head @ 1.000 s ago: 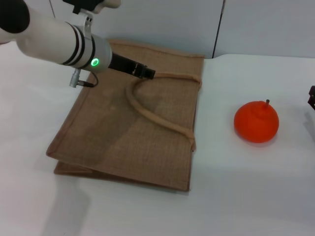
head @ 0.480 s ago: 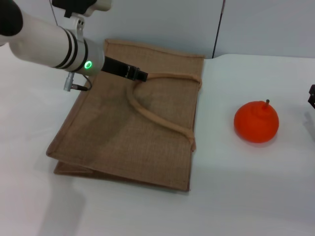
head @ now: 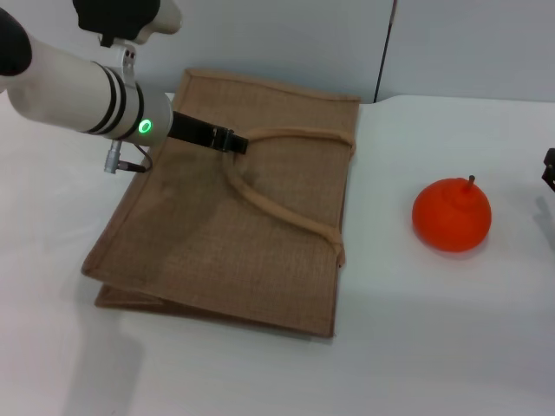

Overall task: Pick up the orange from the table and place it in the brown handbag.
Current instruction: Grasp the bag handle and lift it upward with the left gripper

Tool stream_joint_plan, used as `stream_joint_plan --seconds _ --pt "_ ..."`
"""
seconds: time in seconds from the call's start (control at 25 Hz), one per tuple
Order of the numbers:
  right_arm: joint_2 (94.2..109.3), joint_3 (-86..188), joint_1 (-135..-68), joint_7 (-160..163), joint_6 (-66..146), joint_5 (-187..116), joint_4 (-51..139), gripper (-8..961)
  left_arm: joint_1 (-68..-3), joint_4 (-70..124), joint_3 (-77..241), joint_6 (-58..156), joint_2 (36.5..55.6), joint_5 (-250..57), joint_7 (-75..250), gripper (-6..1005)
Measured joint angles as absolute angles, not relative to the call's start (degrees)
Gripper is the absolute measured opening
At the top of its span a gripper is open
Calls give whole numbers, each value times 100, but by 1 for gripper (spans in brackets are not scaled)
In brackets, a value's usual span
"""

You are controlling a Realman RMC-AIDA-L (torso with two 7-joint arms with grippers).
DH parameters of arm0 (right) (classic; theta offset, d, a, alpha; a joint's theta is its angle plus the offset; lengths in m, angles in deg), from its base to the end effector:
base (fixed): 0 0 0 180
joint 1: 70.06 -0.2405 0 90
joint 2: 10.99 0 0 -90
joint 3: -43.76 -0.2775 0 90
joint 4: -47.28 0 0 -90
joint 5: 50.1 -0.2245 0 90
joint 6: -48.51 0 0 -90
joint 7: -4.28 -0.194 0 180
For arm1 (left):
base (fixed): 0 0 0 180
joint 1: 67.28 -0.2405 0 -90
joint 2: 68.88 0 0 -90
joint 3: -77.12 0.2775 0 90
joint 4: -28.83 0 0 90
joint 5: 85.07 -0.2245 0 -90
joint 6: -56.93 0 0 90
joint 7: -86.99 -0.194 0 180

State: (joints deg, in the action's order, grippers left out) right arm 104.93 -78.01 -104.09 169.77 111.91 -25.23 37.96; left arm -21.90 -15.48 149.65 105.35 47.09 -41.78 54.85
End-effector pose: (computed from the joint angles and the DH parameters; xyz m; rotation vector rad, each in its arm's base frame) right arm 0.3810 0.4112 -0.0324 -1.6743 0.6565 0.5494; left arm -0.2306 0.5086 -0.0632 -2.2269 -1.1131 -0.0534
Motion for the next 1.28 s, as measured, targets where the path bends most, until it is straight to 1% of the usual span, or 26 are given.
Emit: stream_joint_plan --seconds 1.28 --pt "10501 -7788 -10423 16978 11311 -2523 3764 792 -2054 -1184 14963 10409 4673 -4223 5503 595"
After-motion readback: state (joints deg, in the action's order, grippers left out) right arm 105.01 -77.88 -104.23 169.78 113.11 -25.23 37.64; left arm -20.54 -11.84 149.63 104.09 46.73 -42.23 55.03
